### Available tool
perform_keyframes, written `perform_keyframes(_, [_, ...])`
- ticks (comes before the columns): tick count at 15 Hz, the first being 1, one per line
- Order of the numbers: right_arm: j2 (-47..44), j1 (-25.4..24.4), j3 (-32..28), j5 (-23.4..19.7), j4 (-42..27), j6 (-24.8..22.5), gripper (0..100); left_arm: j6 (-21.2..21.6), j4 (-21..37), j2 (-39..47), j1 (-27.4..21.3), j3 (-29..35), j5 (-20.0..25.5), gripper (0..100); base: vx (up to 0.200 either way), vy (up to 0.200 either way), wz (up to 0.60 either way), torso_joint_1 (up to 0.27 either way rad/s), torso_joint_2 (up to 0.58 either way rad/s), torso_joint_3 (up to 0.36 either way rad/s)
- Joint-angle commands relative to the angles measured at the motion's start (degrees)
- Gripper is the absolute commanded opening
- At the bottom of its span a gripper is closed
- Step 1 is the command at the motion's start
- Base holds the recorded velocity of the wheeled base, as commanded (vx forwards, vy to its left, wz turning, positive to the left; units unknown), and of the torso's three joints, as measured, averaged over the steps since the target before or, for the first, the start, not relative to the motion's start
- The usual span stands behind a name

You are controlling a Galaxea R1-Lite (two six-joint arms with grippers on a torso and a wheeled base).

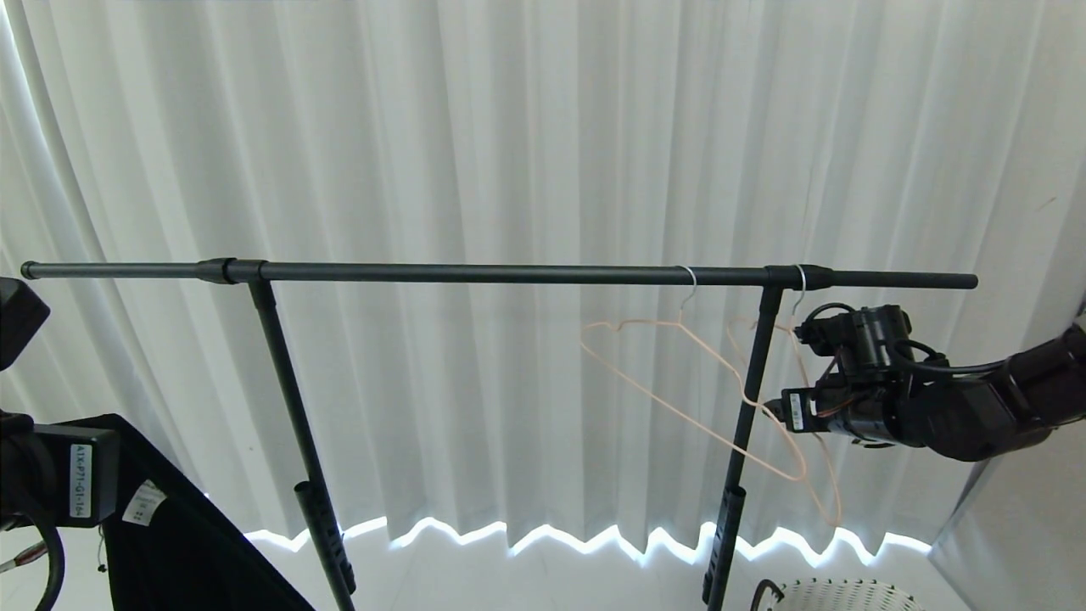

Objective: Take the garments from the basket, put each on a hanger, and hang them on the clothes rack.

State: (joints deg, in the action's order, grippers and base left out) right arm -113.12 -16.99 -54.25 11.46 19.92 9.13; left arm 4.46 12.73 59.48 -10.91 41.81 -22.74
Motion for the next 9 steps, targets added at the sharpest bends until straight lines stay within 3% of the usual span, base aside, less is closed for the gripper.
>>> perform_keyframes(1, [0.0,-0.06,0.02,-0.03,0.03,0.01,0,0.02,0.02,-0.06,0.01,0.02,-0.03,0,0.0,0.0,0.0,0.0,0.0,0.0])
perform_keyframes(9, [0.26,0.03,0.02,0.41,0.21,0.54,0,0.02,-0.07,-0.15,0.01,0.2,-0.03,0,0.0,0.0,0.0,0.0,0.0,0.0])
